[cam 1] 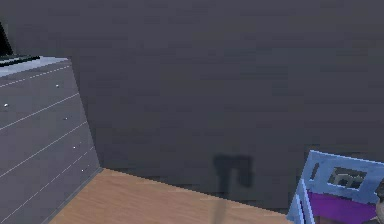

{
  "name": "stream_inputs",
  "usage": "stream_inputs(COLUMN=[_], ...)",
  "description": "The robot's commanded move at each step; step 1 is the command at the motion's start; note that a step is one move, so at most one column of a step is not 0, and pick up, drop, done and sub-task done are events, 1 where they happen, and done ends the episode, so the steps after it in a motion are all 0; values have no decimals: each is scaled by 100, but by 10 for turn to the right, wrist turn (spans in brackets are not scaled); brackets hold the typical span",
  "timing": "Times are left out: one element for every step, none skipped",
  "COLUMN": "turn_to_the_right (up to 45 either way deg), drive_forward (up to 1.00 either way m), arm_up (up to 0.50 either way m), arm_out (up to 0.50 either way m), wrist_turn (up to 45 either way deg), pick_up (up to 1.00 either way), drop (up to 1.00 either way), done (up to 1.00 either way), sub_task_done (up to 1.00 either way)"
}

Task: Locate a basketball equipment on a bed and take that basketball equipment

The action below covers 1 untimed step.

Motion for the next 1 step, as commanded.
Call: stream_inputs(turn_to_the_right=[0], drive_forward=[0], arm_up=[0], arm_out=[0], wrist_turn=[0], pick_up=[0], drop=[0], done=[100], sub_task_done=[0])
